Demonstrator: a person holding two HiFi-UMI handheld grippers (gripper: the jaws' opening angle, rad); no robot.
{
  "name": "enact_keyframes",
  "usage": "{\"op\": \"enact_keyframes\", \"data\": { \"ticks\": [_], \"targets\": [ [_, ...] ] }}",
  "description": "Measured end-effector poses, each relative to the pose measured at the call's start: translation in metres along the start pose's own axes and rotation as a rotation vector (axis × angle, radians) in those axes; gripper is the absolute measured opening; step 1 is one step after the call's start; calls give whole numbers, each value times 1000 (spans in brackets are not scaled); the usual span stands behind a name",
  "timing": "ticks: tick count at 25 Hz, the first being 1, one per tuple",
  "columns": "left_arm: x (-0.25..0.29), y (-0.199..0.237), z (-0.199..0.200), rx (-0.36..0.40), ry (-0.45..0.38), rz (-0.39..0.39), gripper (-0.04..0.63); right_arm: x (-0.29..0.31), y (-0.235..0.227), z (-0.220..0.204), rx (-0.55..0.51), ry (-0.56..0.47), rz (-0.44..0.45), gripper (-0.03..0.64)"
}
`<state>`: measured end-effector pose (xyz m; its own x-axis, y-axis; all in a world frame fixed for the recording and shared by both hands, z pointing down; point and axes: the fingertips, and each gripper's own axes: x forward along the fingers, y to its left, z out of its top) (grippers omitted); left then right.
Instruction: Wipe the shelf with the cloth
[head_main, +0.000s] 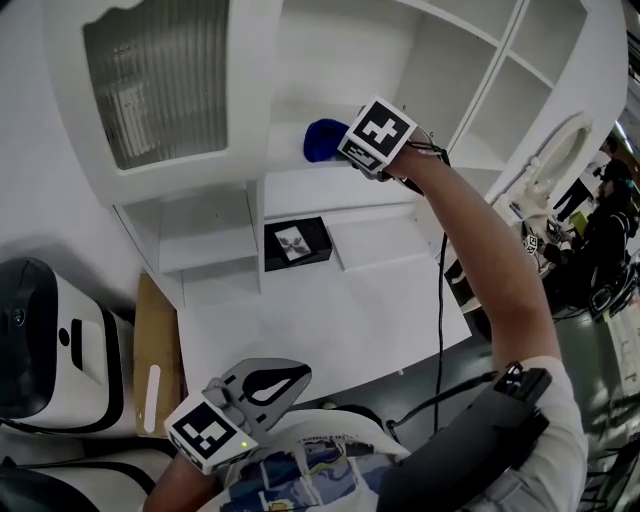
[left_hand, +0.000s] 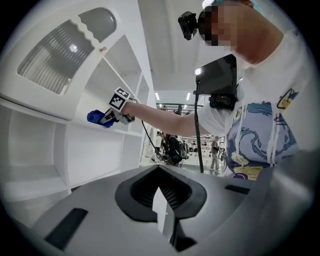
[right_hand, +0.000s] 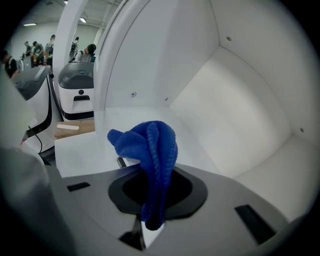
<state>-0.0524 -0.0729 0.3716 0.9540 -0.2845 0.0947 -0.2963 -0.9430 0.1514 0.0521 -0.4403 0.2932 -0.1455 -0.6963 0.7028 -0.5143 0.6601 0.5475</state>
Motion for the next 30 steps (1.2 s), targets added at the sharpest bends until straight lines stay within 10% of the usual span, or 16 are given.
{"op": "enact_keyframes", "data": {
  "ticks": [15,30],
  "targets": [
    [85,-13,-1,31,59,-38,3,-14,-75,-117,117,-2,-72,67],
    [146,-29,2,8,95,-27,3,-32,-90,-162,195,-221,-103,67]
  ]
}}
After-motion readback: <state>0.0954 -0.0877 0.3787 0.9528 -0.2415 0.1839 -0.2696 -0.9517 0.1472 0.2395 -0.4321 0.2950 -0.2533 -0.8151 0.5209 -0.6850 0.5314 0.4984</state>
